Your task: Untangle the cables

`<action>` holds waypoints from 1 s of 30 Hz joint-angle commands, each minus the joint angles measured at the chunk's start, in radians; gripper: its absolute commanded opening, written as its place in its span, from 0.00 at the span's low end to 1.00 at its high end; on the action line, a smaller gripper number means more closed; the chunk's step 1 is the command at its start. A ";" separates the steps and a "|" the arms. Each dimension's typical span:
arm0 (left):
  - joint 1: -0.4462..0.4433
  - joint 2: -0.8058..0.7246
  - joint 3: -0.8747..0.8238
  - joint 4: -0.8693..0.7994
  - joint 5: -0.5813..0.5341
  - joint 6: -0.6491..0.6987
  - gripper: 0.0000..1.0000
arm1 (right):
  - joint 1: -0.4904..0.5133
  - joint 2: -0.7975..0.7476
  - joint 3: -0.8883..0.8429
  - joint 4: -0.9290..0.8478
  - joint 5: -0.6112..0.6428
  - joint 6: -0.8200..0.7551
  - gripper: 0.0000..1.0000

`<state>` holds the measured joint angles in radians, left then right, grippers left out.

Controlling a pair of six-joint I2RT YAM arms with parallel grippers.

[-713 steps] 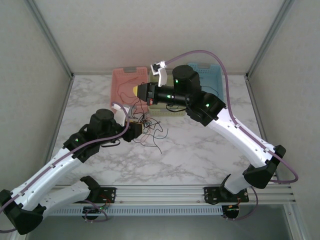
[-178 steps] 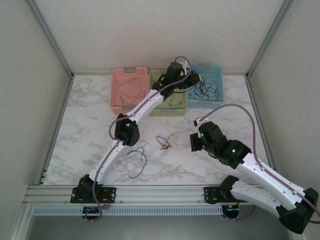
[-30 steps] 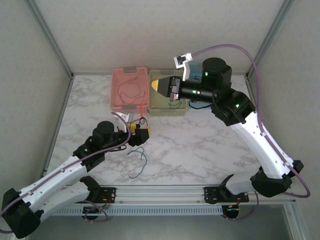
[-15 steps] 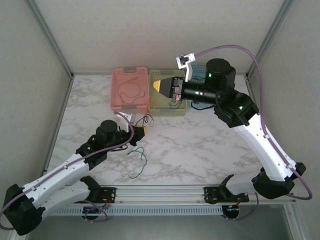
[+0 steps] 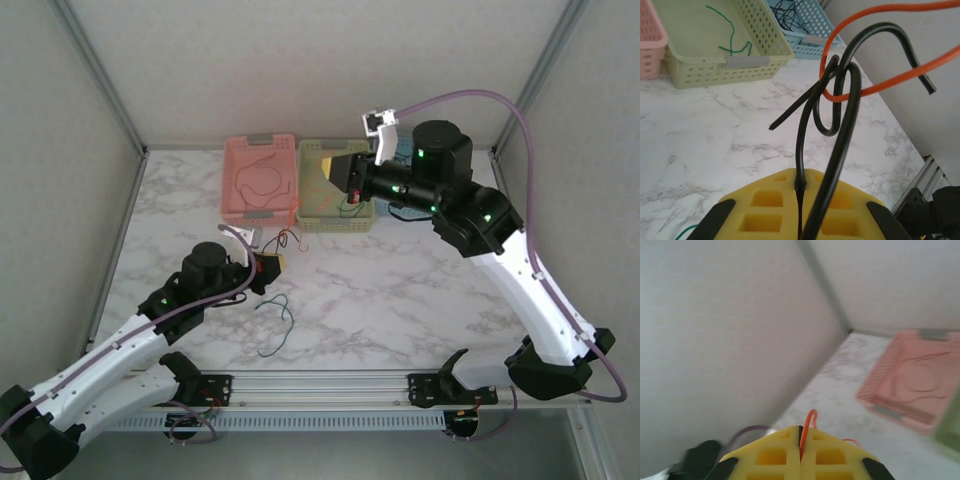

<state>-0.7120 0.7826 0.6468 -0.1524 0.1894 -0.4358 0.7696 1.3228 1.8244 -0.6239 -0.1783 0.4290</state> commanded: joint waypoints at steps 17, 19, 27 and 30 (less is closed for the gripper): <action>-0.005 -0.125 0.306 -0.709 -0.545 -0.067 0.00 | -0.134 -0.331 -0.097 0.099 1.020 -0.644 0.00; -0.004 -0.139 0.313 -0.716 -0.553 -0.054 0.00 | -0.142 -0.328 -0.103 0.096 1.034 -0.662 0.00; -0.003 -0.141 0.347 -0.762 -0.617 -0.017 0.00 | -0.186 -0.341 -0.140 0.107 1.046 -0.695 0.00; -0.001 -0.140 0.352 -0.774 -0.639 -0.014 0.00 | -0.189 -0.334 -0.136 0.073 1.010 -0.664 0.00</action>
<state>-0.7219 0.6483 0.9745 -0.8776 -0.3885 -0.4706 0.5873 0.9932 1.6917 -0.5503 0.8371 -0.2436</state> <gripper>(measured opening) 0.061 0.051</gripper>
